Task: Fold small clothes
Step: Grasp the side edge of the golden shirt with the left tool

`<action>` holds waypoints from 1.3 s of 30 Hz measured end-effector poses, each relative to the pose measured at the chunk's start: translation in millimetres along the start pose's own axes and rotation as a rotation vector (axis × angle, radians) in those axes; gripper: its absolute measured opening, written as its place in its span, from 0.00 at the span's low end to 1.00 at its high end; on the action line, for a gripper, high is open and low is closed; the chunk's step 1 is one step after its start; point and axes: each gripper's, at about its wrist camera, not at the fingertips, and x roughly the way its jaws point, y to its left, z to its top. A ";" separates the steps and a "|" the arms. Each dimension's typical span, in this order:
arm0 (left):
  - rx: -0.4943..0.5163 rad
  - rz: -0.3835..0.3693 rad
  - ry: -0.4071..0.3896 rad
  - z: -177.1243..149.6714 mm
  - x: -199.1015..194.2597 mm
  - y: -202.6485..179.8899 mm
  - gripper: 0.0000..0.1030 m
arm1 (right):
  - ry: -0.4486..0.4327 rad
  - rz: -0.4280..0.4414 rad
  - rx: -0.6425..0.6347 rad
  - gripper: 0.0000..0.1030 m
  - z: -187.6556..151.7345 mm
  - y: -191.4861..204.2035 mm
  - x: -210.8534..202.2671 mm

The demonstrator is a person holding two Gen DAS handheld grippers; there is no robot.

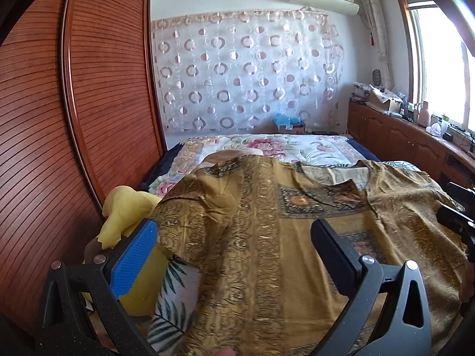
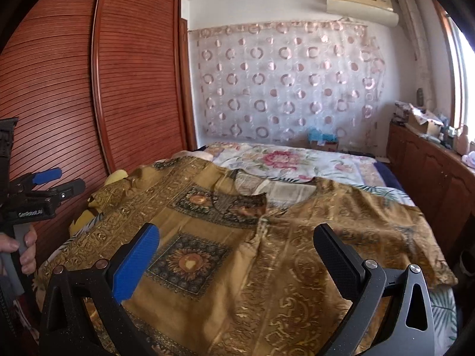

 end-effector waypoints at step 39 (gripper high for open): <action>-0.107 -0.072 0.242 -14.0 97.5 103.0 0.04 | 0.188 0.089 -0.153 1.00 0.7 20.5 15.0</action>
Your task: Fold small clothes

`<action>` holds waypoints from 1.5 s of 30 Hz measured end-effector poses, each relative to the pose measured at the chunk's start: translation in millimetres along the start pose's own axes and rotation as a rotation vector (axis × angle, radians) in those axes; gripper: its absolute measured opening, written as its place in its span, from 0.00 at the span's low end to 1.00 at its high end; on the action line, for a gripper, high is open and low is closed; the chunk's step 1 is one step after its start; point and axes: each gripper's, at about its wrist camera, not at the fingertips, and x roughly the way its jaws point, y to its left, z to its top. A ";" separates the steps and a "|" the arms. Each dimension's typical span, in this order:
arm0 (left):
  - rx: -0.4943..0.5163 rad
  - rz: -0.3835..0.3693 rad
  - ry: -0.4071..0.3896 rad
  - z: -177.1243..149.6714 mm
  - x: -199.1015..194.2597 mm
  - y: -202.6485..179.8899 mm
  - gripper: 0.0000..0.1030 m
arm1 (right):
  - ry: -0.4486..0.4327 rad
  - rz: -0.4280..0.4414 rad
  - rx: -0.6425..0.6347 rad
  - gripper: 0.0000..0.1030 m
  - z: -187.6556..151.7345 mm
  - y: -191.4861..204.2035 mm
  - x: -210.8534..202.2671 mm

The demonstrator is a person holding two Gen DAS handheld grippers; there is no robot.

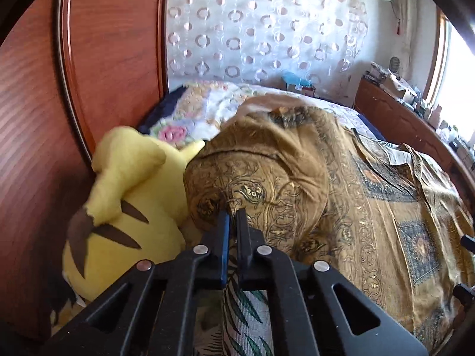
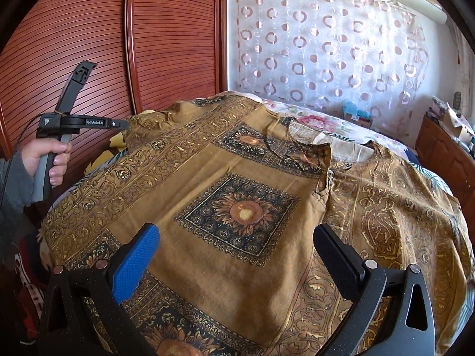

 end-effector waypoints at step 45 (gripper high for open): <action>0.005 -0.060 0.074 19.2 36.4 -51.4 0.55 | -0.004 -0.010 0.067 1.00 -9.4 -26.5 -12.7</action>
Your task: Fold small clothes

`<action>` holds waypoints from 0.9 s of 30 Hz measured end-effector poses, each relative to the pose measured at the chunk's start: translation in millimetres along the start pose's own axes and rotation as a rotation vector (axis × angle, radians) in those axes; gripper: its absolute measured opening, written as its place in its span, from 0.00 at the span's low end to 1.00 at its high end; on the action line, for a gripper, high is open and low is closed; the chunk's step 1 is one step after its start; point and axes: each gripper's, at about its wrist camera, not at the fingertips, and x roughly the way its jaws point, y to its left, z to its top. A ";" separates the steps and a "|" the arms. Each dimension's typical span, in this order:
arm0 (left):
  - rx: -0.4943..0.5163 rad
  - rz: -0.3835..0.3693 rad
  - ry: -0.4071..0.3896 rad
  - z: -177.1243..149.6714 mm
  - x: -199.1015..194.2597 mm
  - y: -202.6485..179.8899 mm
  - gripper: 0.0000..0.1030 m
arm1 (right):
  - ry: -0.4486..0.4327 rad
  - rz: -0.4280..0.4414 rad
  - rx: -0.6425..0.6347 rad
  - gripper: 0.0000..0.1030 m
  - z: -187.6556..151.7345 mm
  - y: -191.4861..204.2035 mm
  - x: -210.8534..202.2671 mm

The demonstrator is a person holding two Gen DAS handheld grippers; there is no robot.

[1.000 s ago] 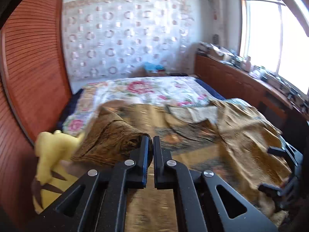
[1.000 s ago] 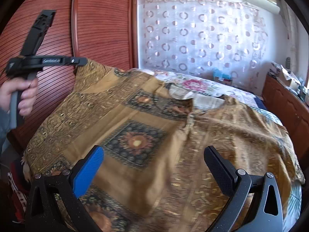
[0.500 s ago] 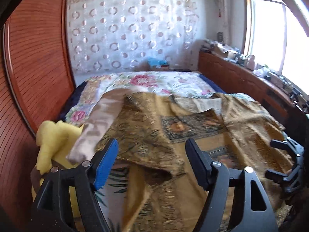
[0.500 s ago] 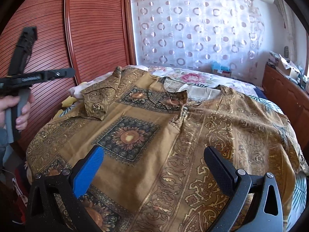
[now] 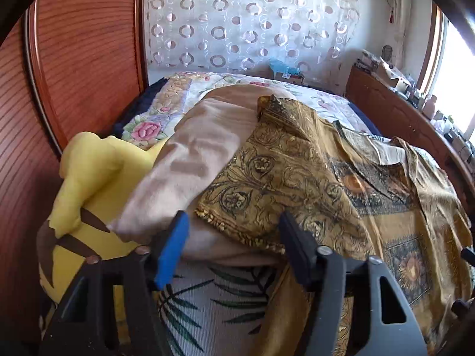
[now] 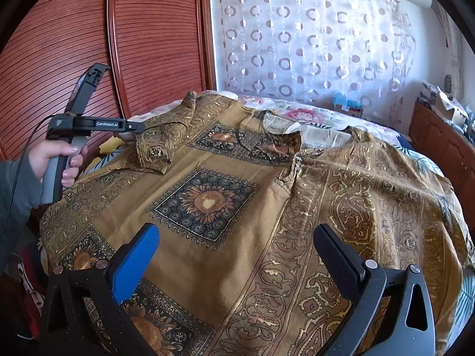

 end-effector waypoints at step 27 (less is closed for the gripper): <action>0.208 -0.041 -0.094 41.2 -42.6 -90.2 0.09 | -0.022 0.008 0.040 1.00 -5.9 -3.0 -5.0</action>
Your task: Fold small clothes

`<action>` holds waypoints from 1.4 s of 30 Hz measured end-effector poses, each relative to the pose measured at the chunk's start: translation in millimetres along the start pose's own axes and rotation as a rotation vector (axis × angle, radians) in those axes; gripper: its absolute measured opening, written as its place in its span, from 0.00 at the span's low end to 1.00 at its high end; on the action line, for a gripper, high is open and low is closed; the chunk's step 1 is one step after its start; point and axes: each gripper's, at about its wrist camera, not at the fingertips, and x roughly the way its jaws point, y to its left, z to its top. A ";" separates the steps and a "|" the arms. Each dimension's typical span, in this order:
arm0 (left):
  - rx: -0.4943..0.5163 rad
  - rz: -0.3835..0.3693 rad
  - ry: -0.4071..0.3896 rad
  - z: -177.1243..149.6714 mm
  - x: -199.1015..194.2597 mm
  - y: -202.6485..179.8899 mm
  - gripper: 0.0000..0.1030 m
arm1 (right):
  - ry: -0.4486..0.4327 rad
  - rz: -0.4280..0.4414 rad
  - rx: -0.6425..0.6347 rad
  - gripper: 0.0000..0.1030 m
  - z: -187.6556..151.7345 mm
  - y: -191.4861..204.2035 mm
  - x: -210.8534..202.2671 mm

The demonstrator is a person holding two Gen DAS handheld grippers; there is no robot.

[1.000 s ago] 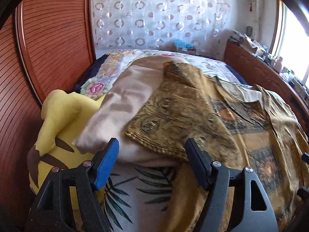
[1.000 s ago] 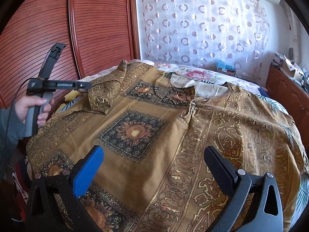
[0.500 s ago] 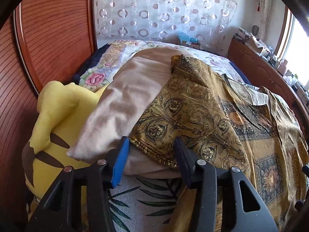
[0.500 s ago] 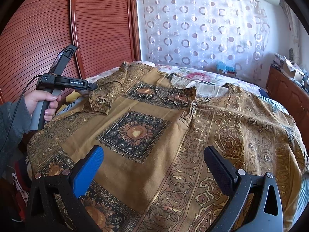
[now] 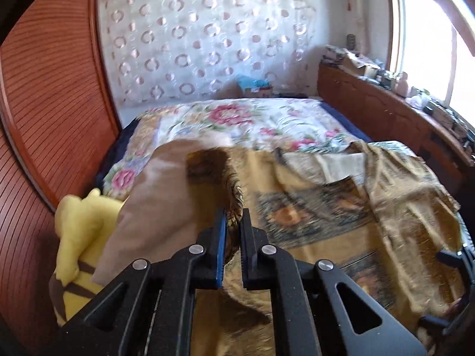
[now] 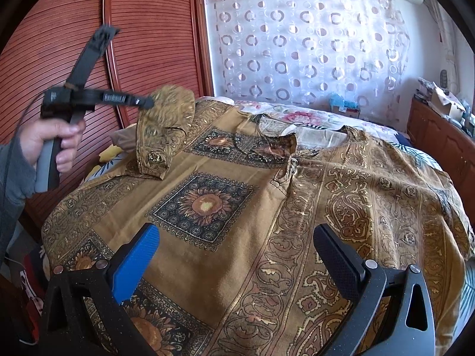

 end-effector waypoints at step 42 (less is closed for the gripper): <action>0.114 -0.168 0.159 -60.1 44.7 -94.4 0.62 | -0.059 -0.248 0.134 1.00 -0.1 -120.4 -59.2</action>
